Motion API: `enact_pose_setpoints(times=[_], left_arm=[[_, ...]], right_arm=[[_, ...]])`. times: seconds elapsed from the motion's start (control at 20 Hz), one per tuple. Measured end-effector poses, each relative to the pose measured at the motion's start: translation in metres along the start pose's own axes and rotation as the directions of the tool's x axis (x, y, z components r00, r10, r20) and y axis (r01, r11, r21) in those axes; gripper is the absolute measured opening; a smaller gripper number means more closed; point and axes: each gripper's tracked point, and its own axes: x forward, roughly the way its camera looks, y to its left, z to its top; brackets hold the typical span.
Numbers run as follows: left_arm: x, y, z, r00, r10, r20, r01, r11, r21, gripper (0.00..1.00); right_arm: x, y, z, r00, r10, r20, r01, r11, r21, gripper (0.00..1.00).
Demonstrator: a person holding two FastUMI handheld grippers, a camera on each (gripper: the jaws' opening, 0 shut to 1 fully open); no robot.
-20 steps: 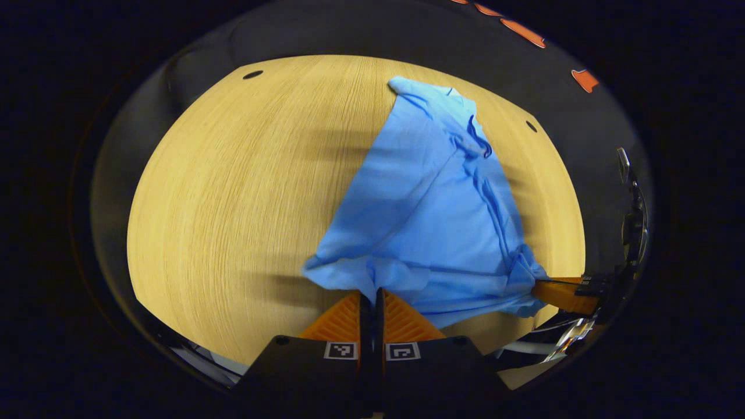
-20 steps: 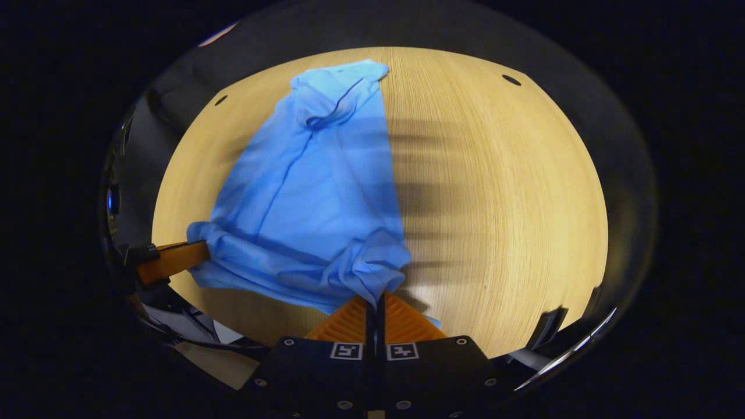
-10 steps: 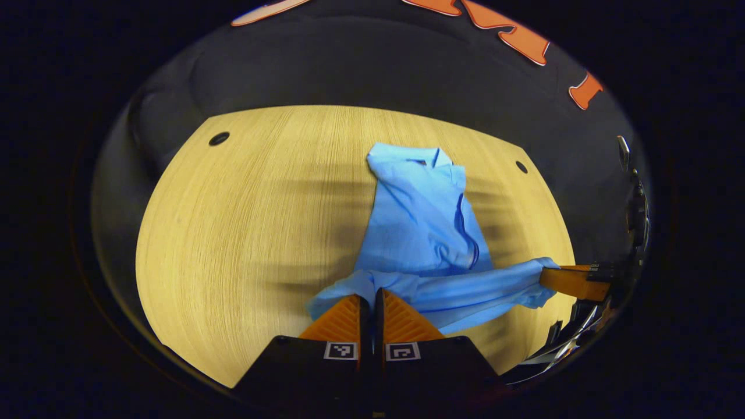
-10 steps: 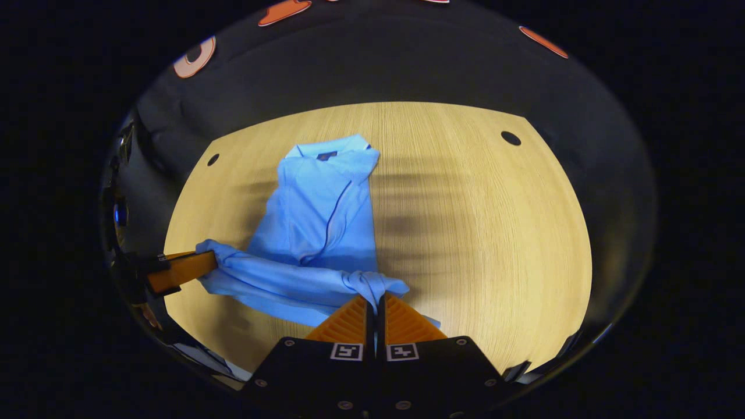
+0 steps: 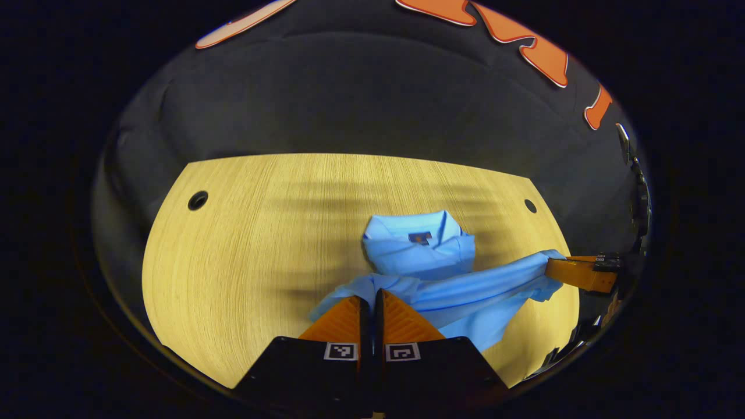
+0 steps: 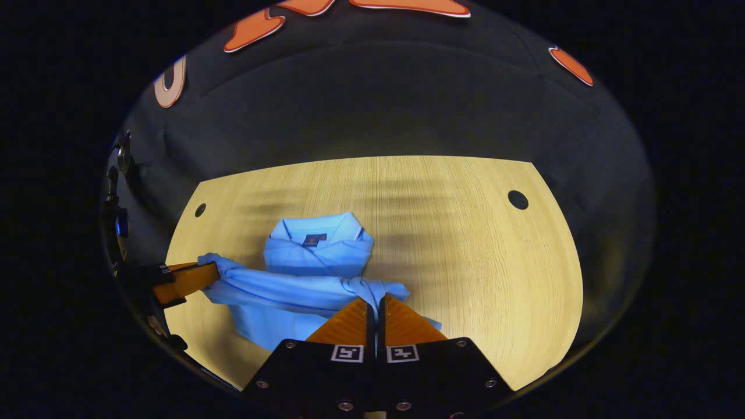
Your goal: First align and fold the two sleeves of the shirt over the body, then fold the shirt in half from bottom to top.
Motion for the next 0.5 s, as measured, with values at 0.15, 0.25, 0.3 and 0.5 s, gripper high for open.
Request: enact_pose_setpoints(times=[0.15, 0.25, 0.3, 0.5], left_arm=[[0.026, 0.009, 0.015, 1.0, 0.021, 0.002, -0.021, 1.0, 0.021, 0.04], [0.036, 0.014, 0.017, 0.999, 0.044, -0.003, -0.044, 0.999, 0.032, 0.04], [0.04, 0.02, 0.016, 0.998, 0.061, -0.007, -0.061, 0.997, 0.044, 0.04], [0.053, 0.025, 0.011, 0.997, 0.069, -0.029, -0.068, 0.997, 0.022, 0.19]], right_arm=[[0.028, 0.002, 0.018, 0.999, -0.016, 0.039, 0.018, 0.999, -0.049, 0.0], [0.036, 0.008, 0.022, 0.999, 0.001, 0.046, 0.002, 0.998, -0.058, 0.0], [0.033, 0.007, 0.022, 0.999, 0.015, 0.035, -0.013, 0.999, -0.052, 0.0], [0.033, 0.005, 0.016, 1.0, 0.009, -0.016, -0.01, 1.0, -0.022, 0.04]])
